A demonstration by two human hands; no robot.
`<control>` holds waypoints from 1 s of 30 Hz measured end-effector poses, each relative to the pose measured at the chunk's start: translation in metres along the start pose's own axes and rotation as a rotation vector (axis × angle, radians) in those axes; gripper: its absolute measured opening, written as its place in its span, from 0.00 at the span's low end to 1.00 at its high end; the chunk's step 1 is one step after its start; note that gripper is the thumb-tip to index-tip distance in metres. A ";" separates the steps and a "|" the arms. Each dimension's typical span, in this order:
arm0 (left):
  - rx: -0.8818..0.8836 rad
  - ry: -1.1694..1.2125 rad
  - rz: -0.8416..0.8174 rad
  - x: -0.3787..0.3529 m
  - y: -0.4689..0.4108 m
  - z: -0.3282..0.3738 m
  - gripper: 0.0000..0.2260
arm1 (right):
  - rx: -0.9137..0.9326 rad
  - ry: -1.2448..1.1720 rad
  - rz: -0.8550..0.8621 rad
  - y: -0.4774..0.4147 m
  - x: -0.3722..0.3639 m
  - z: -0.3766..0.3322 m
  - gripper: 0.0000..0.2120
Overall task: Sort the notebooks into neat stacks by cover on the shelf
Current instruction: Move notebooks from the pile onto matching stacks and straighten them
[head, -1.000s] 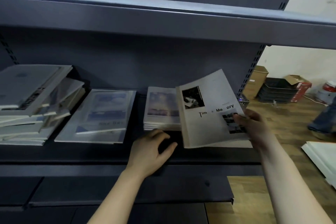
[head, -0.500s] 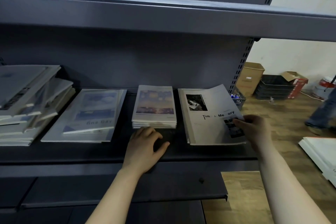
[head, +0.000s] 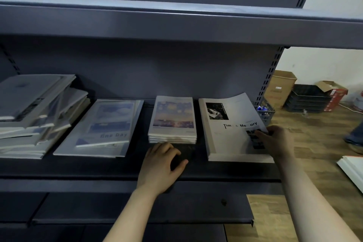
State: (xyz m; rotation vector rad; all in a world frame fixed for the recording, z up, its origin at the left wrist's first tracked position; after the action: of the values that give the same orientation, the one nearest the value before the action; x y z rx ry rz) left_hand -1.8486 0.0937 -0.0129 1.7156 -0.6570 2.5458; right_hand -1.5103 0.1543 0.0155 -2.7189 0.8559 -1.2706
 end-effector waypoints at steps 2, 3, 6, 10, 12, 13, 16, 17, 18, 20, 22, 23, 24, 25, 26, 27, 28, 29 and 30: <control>0.004 0.004 -0.002 0.000 0.000 0.000 0.19 | 0.004 -0.007 -0.006 0.000 0.000 -0.002 0.07; 0.006 0.006 0.001 0.000 0.000 -0.001 0.19 | 0.007 -0.006 -0.008 0.000 0.000 -0.002 0.08; 0.007 0.009 0.007 0.000 0.000 -0.001 0.19 | 0.022 0.055 -0.003 0.004 0.002 -0.006 0.09; 0.008 0.007 0.003 0.000 0.000 -0.001 0.18 | 0.020 0.123 0.053 0.015 0.005 -0.011 0.16; 0.009 0.005 -0.003 0.000 0.000 -0.001 0.18 | 0.042 0.129 0.068 0.021 0.007 -0.013 0.17; 0.009 0.005 -0.005 0.001 0.000 0.000 0.18 | 0.068 0.145 0.053 0.023 0.007 -0.014 0.15; 0.010 0.004 -0.016 0.001 0.000 0.000 0.18 | 0.115 0.168 -0.048 0.026 0.009 -0.012 0.13; 0.009 0.005 -0.018 0.001 0.001 0.000 0.18 | 0.126 0.163 -0.109 0.026 0.011 -0.010 0.14; 0.007 0.008 -0.017 0.001 0.001 0.000 0.19 | 0.136 0.157 -0.194 0.027 0.013 -0.007 0.17; 0.006 0.014 -0.013 0.002 0.001 0.000 0.19 | 0.141 0.109 -0.361 0.029 0.018 -0.001 0.24; 0.004 0.014 -0.009 0.003 0.001 0.000 0.19 | 0.102 0.029 -0.433 0.031 0.021 0.002 0.29; 0.000 0.012 -0.011 0.003 0.001 0.000 0.19 | 0.089 0.008 -0.438 0.032 0.021 0.003 0.30; -0.003 0.011 -0.014 0.003 0.001 0.000 0.19 | 0.094 0.007 -0.432 0.033 0.022 0.001 0.31; -0.006 0.013 -0.014 0.003 0.001 0.000 0.18 | 0.109 0.007 -0.422 0.033 0.021 0.000 0.30; -0.009 0.019 -0.011 0.003 0.001 0.000 0.18 | 0.118 0.000 -0.414 0.033 0.022 -0.002 0.30; -0.015 0.023 -0.008 0.004 0.002 0.001 0.17 | 0.118 -0.013 -0.412 0.033 0.022 -0.003 0.30; -0.021 0.025 -0.007 0.004 0.002 0.001 0.16 | 0.110 -0.017 -0.415 0.033 0.023 -0.004 0.29; -0.027 0.027 -0.009 0.004 0.002 0.000 0.16 | 0.101 -0.022 -0.417 0.033 0.022 -0.005 0.28; -0.034 0.031 -0.012 0.004 0.003 -0.001 0.16 | 0.080 -0.035 -0.417 0.034 0.022 -0.006 0.27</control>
State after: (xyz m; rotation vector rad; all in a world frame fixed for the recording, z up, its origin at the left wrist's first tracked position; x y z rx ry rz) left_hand -1.8517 0.0906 -0.0106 1.6608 -0.6818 2.5328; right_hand -1.5190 0.1160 0.0269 -2.9394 0.2297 -1.2723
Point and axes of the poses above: each hand's wrist, its own y-axis away from the middle knuckle, its own x-axis out of the back of the hand, z = x × y, the point moved 1 cm from there along -y, towards the middle knuckle, and after that the axes turned 2 degrees about x, right-handed, at the moved point
